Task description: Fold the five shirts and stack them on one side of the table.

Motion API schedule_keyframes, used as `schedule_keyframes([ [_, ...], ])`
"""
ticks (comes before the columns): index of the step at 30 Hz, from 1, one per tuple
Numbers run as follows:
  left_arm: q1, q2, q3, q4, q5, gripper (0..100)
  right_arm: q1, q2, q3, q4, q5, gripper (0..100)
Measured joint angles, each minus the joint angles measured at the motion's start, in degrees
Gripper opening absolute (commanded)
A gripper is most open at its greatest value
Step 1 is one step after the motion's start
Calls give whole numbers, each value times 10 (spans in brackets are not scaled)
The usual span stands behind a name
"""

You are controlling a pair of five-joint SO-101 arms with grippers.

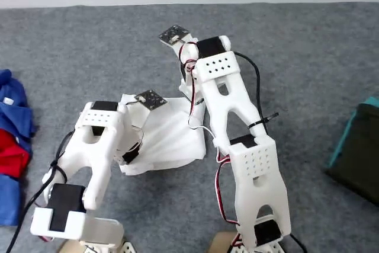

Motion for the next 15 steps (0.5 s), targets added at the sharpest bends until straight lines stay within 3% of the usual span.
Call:
schedule_keyframes([
  [10, 0, 0, -12, 11, 0, 6, 23, 100, -2, -79, 0, 24],
  [15, 0, 0, -13, 17, 0, 6, 23, 106, -78, -111, 0, 24],
])
